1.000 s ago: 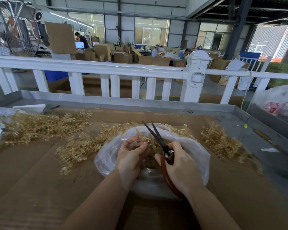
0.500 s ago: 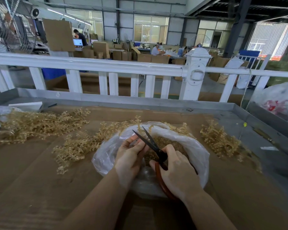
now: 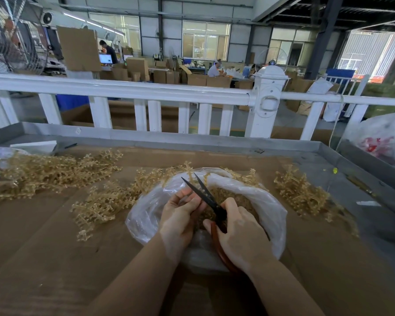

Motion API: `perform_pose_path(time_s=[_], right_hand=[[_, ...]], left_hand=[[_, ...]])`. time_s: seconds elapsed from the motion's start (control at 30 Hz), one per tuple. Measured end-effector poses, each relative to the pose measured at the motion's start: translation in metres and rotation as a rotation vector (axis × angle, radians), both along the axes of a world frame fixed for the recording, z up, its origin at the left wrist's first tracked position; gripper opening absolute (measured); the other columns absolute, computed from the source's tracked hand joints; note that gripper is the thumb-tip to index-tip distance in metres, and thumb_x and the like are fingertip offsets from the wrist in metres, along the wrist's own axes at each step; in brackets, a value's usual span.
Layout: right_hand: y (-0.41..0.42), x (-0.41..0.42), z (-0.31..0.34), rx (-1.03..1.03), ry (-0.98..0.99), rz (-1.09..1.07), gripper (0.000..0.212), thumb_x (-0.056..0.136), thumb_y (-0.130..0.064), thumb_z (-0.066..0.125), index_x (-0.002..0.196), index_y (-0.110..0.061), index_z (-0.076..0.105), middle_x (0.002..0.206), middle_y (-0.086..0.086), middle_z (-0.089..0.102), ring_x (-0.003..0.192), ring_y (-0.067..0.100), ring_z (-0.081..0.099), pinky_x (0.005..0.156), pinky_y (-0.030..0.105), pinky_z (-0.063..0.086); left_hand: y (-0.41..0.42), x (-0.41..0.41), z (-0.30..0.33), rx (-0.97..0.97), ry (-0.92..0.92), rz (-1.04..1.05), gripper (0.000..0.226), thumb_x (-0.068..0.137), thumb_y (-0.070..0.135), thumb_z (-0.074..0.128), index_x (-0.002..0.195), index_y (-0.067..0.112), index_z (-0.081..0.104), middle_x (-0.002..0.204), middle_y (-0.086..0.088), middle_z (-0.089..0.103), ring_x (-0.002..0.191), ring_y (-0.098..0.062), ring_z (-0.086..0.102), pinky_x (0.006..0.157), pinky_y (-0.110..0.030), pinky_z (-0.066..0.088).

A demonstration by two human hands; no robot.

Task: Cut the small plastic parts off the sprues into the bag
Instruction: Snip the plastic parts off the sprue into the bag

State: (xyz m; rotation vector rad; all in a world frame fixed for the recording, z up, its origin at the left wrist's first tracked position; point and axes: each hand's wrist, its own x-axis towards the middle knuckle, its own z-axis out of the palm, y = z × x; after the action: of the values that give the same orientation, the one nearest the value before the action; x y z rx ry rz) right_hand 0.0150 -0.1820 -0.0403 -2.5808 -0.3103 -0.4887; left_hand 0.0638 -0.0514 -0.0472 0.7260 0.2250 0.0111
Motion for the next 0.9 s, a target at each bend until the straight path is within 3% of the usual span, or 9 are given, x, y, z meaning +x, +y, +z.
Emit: perform_pose_path(time_s=[0.2, 0.37, 0.57, 0.7, 0.8, 0.9], right_hand=[[-0.0003, 0.0026, -0.0039, -0.011, -0.012, -0.004, 0.037, 0.088, -0.059, 0.046, 0.107, -0.029, 0.038, 0.097, -0.008, 0.054, 0.091, 0.010, 0.053, 0.073, 0.021, 0.042], [-0.0008, 0.0050, -0.0060, -0.032, -0.044, 0.006, 0.036, 0.089, -0.060, 0.046, 0.106, -0.028, 0.041, 0.094, -0.009, 0.059, 0.086, 0.008, 0.058, 0.071, 0.016, 0.044], [-0.0030, 0.0070, -0.0052, -0.067, -0.058, 0.023, 0.040, 0.090, -0.056, 0.048, 0.114, -0.024, 0.043, 0.096, -0.009, 0.062, 0.086, 0.006, 0.060, 0.069, 0.013, 0.043], [-0.0028, 0.0045, -0.0049, -0.095, -0.084, 0.011, 0.040, 0.089, -0.058, 0.048, 0.114, -0.026, 0.044, 0.092, -0.009, 0.060, 0.079, 0.006, 0.058, 0.064, 0.013, 0.038], [-0.0030, 0.0030, -0.0058, -0.110, -0.110, 0.010, 0.041, 0.089, -0.058, 0.049, 0.113, -0.026, 0.046, 0.090, -0.009, 0.059, 0.079, 0.006, 0.058, 0.066, 0.016, 0.043], [-0.0034, 0.0024, -0.0068, -0.091, -0.122, -0.020, 0.043, 0.087, -0.062, 0.048, 0.111, -0.026, 0.048, 0.090, -0.010, 0.060, 0.081, 0.006, 0.058, 0.069, 0.018, 0.047]], left_hand=[[-0.0011, -0.0004, 0.0008, 0.012, -0.007, -0.007, 0.023, 0.088, -0.014, 0.050, 0.097, 0.005, 0.058, 0.086, -0.012, 0.066, 0.074, -0.018, 0.069, 0.057, -0.022, 0.057], [-0.0020, -0.0018, 0.0012, 0.000, -0.015, -0.012, 0.022, 0.087, -0.014, 0.052, 0.100, 0.004, 0.056, 0.089, -0.013, 0.066, 0.079, -0.021, 0.068, 0.067, -0.025, 0.059], [-0.0023, -0.0041, 0.0025, 0.014, 0.005, 0.003, 0.021, 0.087, -0.014, 0.053, 0.094, 0.005, 0.057, 0.090, -0.014, 0.062, 0.080, -0.021, 0.066, 0.058, -0.020, 0.057], [0.0022, -0.0047, 0.0055, -0.021, -0.005, -0.048, 0.016, 0.089, -0.008, 0.051, 0.092, 0.005, 0.061, 0.083, -0.010, 0.068, 0.068, -0.016, 0.071, 0.057, -0.022, 0.057], [0.0046, -0.0047, 0.0071, -0.021, 0.013, -0.071, 0.008, 0.091, 0.005, 0.056, 0.090, 0.007, 0.063, 0.077, -0.006, 0.071, 0.065, -0.014, 0.070, 0.057, -0.022, 0.057], [0.0020, -0.0049, 0.0081, -0.021, 0.023, -0.049, 0.015, 0.092, 0.001, 0.053, 0.082, 0.007, 0.061, 0.068, -0.005, 0.071, 0.059, -0.011, 0.069, 0.053, -0.020, 0.055]])
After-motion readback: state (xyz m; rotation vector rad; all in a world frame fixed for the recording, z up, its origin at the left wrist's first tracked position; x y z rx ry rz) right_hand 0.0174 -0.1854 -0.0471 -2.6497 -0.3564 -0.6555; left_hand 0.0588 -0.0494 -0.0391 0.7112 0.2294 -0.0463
